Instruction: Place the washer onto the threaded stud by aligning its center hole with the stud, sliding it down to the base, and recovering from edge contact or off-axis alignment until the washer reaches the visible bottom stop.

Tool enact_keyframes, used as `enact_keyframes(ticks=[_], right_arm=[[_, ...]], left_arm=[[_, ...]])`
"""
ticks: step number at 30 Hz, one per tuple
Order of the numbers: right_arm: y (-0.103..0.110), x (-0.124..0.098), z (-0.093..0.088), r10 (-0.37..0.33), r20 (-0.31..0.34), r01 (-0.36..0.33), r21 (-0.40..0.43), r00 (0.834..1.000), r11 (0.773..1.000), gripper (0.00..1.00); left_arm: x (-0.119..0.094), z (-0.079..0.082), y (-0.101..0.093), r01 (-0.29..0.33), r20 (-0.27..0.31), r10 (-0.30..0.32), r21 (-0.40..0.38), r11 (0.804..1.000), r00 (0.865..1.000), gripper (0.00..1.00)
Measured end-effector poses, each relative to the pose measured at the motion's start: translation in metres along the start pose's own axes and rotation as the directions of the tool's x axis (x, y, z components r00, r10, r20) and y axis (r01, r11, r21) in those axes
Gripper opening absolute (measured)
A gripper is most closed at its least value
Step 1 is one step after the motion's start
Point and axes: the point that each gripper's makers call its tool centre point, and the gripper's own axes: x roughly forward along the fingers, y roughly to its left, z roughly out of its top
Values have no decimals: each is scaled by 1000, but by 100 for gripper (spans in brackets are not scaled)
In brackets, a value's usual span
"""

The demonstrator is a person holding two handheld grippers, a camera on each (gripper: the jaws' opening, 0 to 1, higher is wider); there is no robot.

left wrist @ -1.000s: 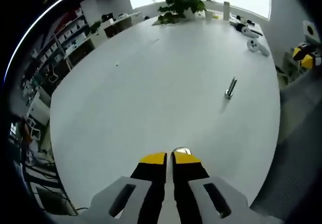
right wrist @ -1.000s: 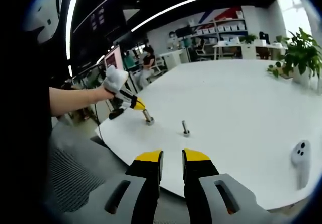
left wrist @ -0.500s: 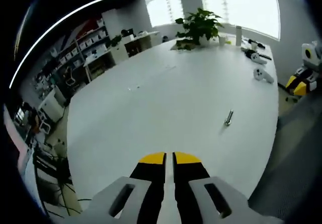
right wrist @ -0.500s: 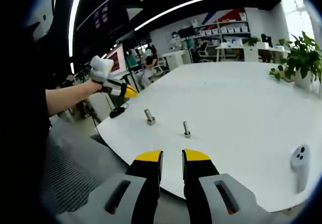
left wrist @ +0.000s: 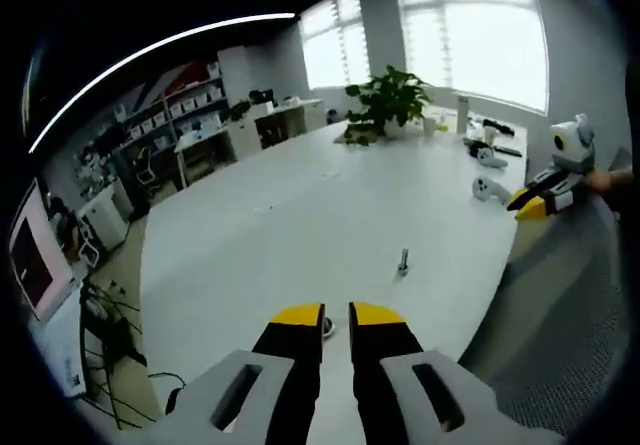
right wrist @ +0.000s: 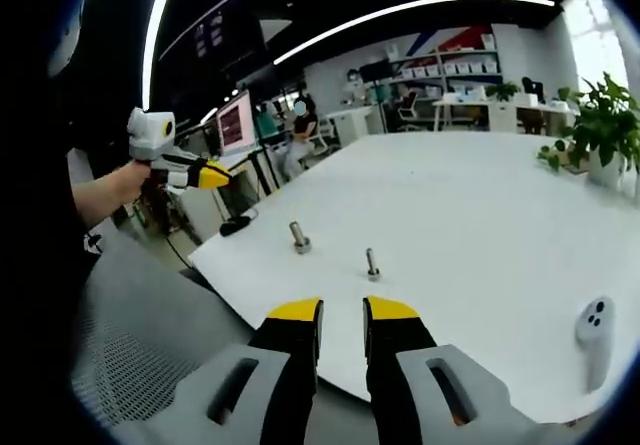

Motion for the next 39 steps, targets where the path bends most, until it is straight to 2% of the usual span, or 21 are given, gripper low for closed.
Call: enact_keyframes(ticks=[4,6,9,11,13,14,16,17,19,22,26,28,30,31,33,34,35,39], right_arm=[[1,0,1,5,5,-5,-9,1000,1000,18],[1,-1,0,5,-2,-5,-13,1000,1000,19],[2,0,-4,13,-25,-14,-17,1000,1000,20],[3,0,-5,19,-34,-20,-26,999,999,20],[4,0,-6,25,-37,-26,-26,999,999,20],[4,0,-6,26,-40,-27,-21,999,999,20],[3,-1,-11,15,-62,-15,0,998,1000,20],[3,-1,-16,12,-89,-11,10,996,1000,20],[6,1,-17,32,-96,-32,10,995,999,20],[10,2,-16,57,-101,-59,-14,993,998,20],[10,1,-16,59,-100,-58,6,993,998,20],[9,1,-18,56,-109,-57,2,992,998,20],[10,1,-18,61,-111,-61,7,992,998,20],[10,1,-18,61,-109,-61,7,992,998,20],[10,1,-17,59,-105,-58,9,993,998,19],[9,1,-17,54,-102,-53,16,993,998,19],[8,1,-17,50,-101,-48,23,994,999,19],[6,-1,-18,36,-96,-31,57,995,998,19]], left_arm=[[-12,-8,-7,-19,5,19,-17,1000,1000,8],[-21,-11,-11,-24,34,27,-74,997,999,9],[-26,-22,-22,21,46,-15,-151,988,999,10],[-30,-27,-22,22,69,-10,-182,983,998,10],[-33,-33,-28,49,85,-30,-225,973,996,15],[-34,-37,-30,50,86,-30,-247,968,996,18],[-35,-42,-29,37,101,-13,-244,969,995,19],[-35,-46,-31,36,108,-5,-284,958,994,19],[-33,-54,-34,46,103,-10,-356,933,995,19],[-29,-60,-34,30,105,9,-360,932,994,20],[-23,-63,-39,31,100,9,-389,921,995,20],[-20,-63,-40,27,94,10,-382,924,995,20],[-18,-69,-39,8,60,13,-345,938,998,19],[-17,-71,-40,6,54,14,-347,938,998,19],[-18,-71,-39,-4,53,26,-369,929,998,15],[-21,-65,-34,-28,85,65,-380,924,994,14],[-23,-64,-32,-42,91,81,-374,927,993,15],[-21,-70,-31,-45,70,79,-394,918,994,15]])
